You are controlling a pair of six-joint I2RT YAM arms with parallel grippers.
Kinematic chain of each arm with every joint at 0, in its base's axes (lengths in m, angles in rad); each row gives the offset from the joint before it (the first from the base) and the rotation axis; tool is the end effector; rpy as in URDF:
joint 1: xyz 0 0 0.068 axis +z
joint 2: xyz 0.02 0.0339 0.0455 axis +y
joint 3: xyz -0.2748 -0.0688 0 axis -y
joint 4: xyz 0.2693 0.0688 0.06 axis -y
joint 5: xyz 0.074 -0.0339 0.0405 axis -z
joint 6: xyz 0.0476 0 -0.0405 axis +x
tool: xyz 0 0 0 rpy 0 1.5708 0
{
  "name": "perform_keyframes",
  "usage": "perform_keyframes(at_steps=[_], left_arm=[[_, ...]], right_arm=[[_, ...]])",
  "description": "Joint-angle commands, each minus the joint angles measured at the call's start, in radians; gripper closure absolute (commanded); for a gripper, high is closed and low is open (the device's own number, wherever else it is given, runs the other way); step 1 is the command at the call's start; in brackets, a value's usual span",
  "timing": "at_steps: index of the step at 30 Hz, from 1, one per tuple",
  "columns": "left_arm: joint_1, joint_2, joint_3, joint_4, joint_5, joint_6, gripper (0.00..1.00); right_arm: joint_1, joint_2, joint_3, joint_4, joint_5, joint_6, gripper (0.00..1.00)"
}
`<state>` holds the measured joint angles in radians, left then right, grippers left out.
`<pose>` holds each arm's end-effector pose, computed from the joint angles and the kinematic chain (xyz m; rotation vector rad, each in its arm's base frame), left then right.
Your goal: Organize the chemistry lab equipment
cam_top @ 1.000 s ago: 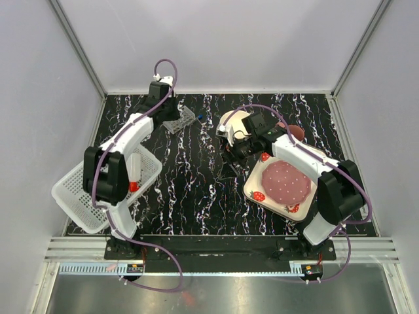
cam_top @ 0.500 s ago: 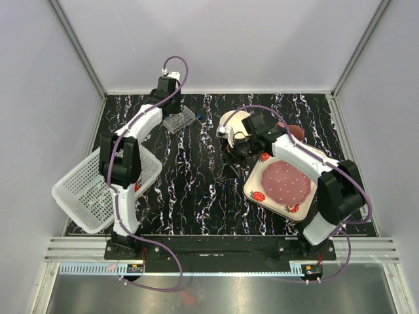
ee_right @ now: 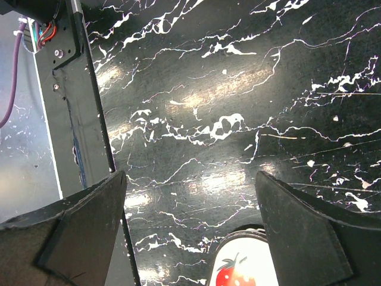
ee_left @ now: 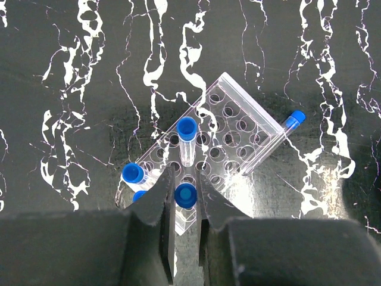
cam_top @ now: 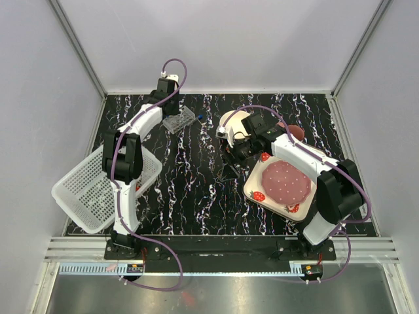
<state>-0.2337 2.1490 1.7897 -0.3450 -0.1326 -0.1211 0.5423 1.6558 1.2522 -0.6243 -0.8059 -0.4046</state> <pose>0.5226 -0.1179 0.2266 0.0580 2.2672 -0.0369 0.2990 0.2203 0.2451 -1.3763 2.0488 1.0892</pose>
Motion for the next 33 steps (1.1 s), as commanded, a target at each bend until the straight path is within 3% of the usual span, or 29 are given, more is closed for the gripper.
perform_keyframes(at_steps=[1,18,33], left_arm=[[0.010,0.011,0.051,0.032,-0.022,0.020,0.93],[0.017,0.020,0.042,0.031,0.004,0.008,0.90],[0.023,-0.034,-0.032,0.063,0.001,-0.028,0.68]], right_arm=[[0.002,0.009,0.046,-0.003,-0.026,-0.020,0.06],[0.004,0.013,0.049,-0.009,-0.026,-0.023,0.06],[0.002,0.015,0.050,-0.014,-0.026,-0.028,0.06]])
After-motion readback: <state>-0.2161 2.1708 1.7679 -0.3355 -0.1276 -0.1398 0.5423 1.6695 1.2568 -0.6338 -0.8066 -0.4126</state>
